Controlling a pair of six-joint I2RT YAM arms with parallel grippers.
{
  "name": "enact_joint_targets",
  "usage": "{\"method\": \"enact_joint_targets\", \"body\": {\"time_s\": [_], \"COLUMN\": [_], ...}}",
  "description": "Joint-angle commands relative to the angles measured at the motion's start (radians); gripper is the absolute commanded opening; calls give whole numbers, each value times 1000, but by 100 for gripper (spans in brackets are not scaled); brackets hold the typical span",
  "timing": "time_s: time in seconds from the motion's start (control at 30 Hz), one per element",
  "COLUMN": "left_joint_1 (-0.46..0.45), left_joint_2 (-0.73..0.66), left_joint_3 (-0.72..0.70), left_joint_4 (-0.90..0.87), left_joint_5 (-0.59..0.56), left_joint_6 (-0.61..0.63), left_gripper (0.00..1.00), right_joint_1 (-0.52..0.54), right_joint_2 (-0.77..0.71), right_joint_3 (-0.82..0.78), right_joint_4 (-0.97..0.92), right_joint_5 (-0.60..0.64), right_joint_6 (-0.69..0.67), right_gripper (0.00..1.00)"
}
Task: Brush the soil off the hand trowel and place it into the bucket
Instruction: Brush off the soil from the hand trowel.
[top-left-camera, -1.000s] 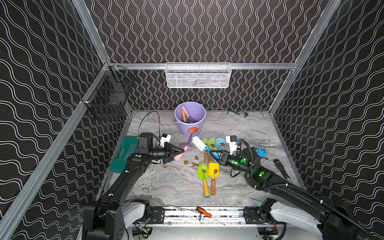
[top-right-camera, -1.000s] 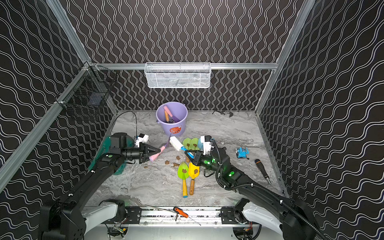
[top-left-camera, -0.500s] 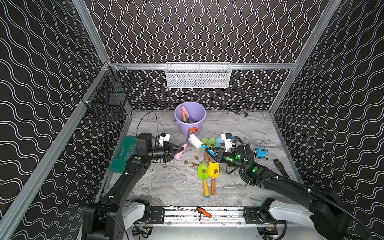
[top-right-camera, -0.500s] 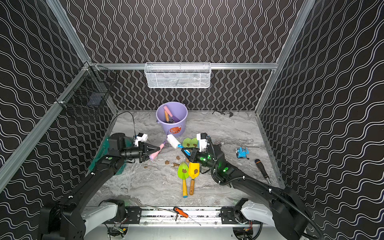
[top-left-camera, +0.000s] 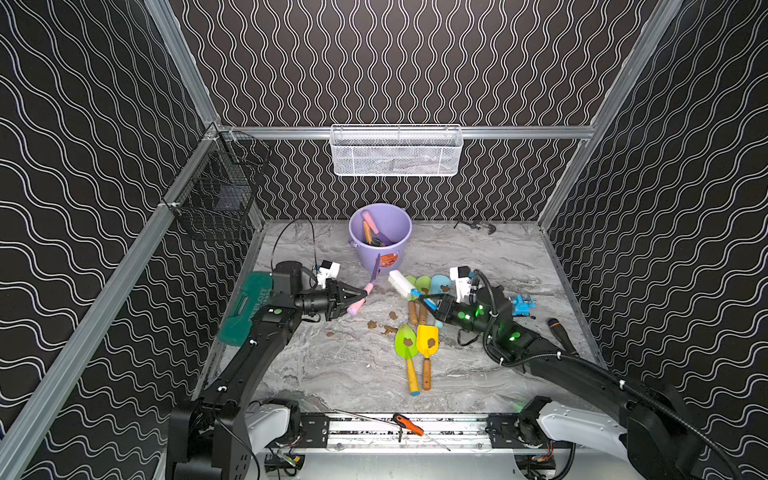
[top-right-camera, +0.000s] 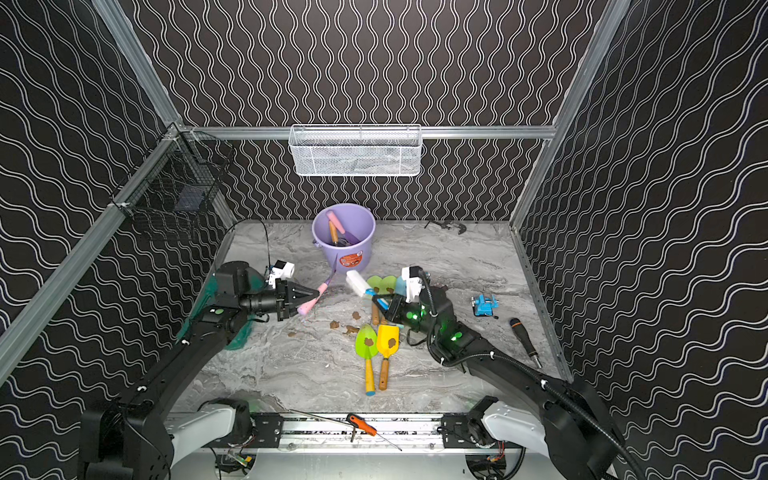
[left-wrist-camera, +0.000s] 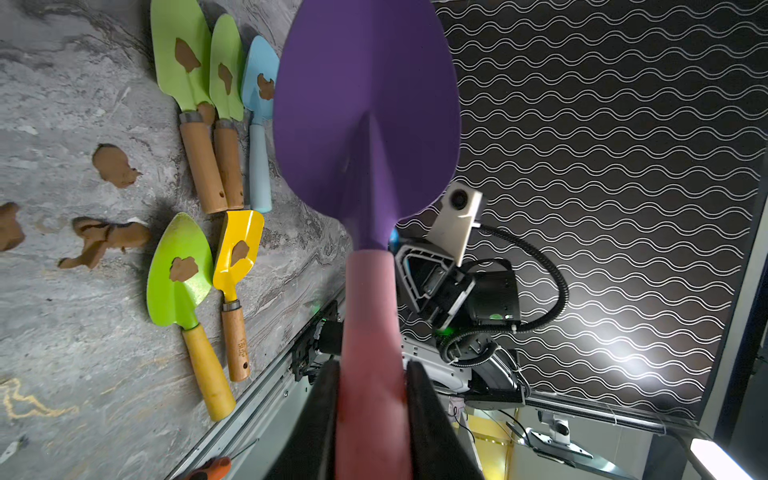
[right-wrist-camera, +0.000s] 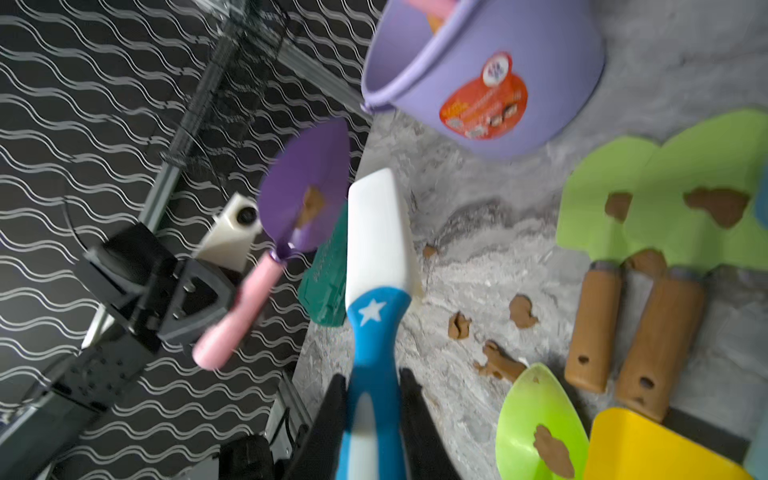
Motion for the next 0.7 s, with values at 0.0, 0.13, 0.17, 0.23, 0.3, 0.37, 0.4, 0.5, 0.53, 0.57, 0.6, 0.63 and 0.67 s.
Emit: {"method": "enact_joint_targets", "body": {"time_s": [0.0, 0.13, 0.17, 0.23, 0.3, 0.37, 0.4, 0.5, 0.53, 0.57, 0.6, 0.63, 0.67], "left_joint_1": [3, 5, 5, 5, 5, 5, 5, 5, 5, 5, 5, 6, 5], "left_joint_2": [2, 14, 21, 36, 52, 66, 71, 72, 69, 62, 56, 50, 45], "left_joint_3": [-35, -88, -99, -120, -136, -143, -142, -136, -132, -131, -129, -126, -125], "left_joint_4": [191, 370, 422, 519, 565, 581, 580, 587, 576, 553, 533, 512, 487], "left_joint_5": [16, 17, 14, 7, 6, 11, 13, 12, 16, 16, 18, 19, 21], "left_joint_6": [-91, -213, -250, -316, -346, -355, -355, -361, -355, -345, -332, -319, -306], "left_gripper": [0, 0, 0, 0, 0, 0, 0, 0, 0, 0, 0, 0, 0], "right_joint_1": [-14, -19, -19, -19, -19, -19, -19, -19, -19, -19, -18, -17, -17], "right_joint_2": [1, 46, 61, 83, 99, 100, 97, 96, 100, 105, 111, 119, 132], "right_joint_3": [50, 50, 48, 30, 4, -14, -21, -21, -22, -24, -26, -27, -21], "right_joint_4": [-17, 126, 151, 213, 294, 334, 341, 331, 334, 345, 361, 386, 391], "right_joint_5": [-22, -72, -88, -103, -111, -108, -104, -99, -104, -109, -111, -115, -121], "right_joint_6": [-32, 34, 52, 90, 121, 136, 142, 137, 139, 145, 151, 156, 158], "right_gripper": [0, 0, 0, 0, 0, 0, 0, 0, 0, 0, 0, 0, 0]}}
